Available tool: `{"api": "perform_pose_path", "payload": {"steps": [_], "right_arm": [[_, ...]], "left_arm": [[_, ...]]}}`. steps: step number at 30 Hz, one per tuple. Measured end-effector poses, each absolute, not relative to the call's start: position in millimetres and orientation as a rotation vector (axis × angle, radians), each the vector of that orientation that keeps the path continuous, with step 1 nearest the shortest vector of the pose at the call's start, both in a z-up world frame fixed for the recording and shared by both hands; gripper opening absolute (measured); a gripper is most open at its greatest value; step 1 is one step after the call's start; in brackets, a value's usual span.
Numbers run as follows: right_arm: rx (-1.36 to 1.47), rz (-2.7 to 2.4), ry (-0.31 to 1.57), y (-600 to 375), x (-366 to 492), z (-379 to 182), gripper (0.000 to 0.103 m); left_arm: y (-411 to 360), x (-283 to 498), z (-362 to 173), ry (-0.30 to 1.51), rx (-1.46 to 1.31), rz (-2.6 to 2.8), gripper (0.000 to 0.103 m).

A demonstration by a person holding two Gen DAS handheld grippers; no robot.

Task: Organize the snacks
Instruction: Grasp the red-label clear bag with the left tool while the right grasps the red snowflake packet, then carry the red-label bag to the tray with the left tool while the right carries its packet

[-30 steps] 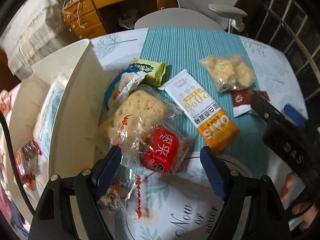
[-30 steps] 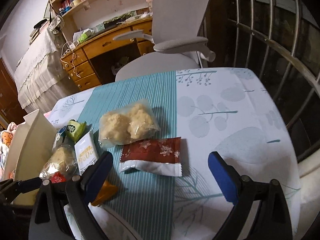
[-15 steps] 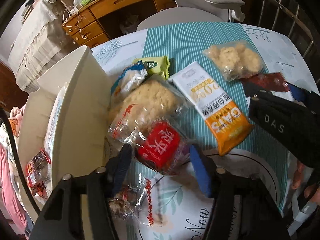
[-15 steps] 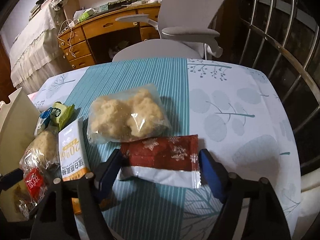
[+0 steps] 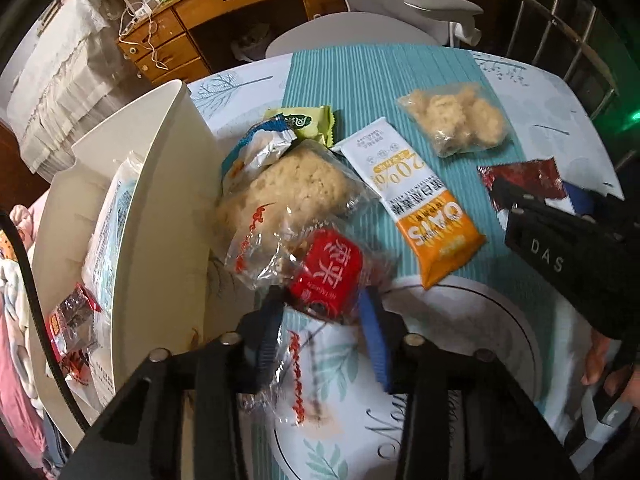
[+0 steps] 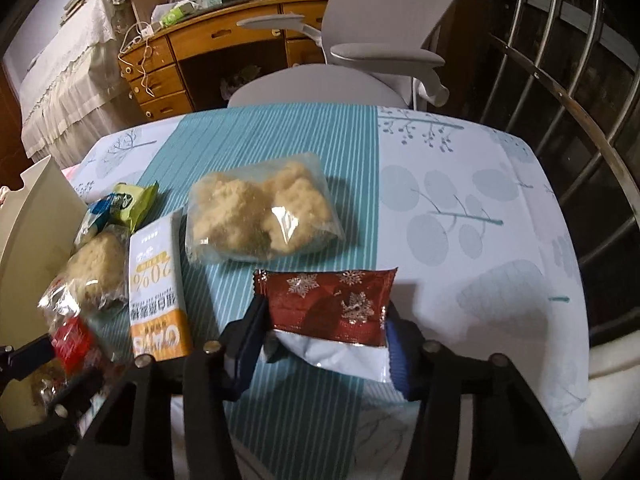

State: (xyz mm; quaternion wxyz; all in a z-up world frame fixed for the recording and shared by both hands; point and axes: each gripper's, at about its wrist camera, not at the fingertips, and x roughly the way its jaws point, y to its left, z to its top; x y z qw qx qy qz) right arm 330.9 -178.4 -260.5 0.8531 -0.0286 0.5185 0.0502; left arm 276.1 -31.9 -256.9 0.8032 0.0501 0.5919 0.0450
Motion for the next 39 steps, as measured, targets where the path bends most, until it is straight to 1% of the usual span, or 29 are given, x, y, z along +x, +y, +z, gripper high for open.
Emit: {"api": "perform_pose_path", "payload": {"steps": [1,2,5,9,13,14,16,18,19,20,21,25,26,27,38,39], "right_arm": [[-0.062,0.104,1.102,-179,329,-260,0.051],[-0.066,0.100,1.117,-181,326,-259,0.050],[-0.052,0.087,1.150,-186,319,-255,0.049],[-0.008,0.060,1.188,-197,305,-245,0.049],[0.032,0.051,1.205,-209,286,-233,0.049],[0.037,0.051,1.207,-211,282,-230,0.049],[0.052,0.053,1.216,-216,273,-226,0.049],[0.058,0.052,1.224,-219,266,-223,0.049],[0.063,0.052,1.230,-221,263,-222,0.049],[0.069,0.054,1.235,-222,260,-221,0.048],[0.074,0.057,1.240,-224,257,-220,0.048],[0.071,0.072,1.251,-226,246,-216,0.048],[0.072,0.074,1.253,-227,245,-215,0.048],[0.074,0.075,1.255,-229,243,-214,0.048],[0.080,0.078,1.267,-252,226,-205,0.048],[0.082,0.076,1.271,-253,225,-206,0.048]], "left_arm": [[-32,274,-255,1.272,0.097,0.087,0.016],[-31,273,-254,1.287,0.079,0.072,0.010],[-28,265,-254,1.339,0.028,0.058,0.007],[-25,251,-251,1.362,-0.022,0.044,0.007],[-11,244,-249,1.379,-0.169,0.033,0.008],[-7,243,-248,1.379,-0.215,0.034,0.010],[0,243,-247,1.368,-0.270,0.052,0.021],[4,244,-246,1.353,-0.296,0.070,0.036],[4,245,-246,1.347,-0.301,0.077,0.040],[4,248,-246,1.343,-0.307,0.087,0.054],[5,252,-246,1.338,-0.319,0.098,0.063],[4,272,-247,1.320,-0.383,0.127,0.067],[5,275,-248,1.314,-0.386,0.138,0.071],[4,279,-250,1.313,-0.375,0.158,0.072],[4,308,-271,1.287,-0.351,0.269,0.072],[4,310,-274,1.294,-0.344,0.279,0.070]]}}
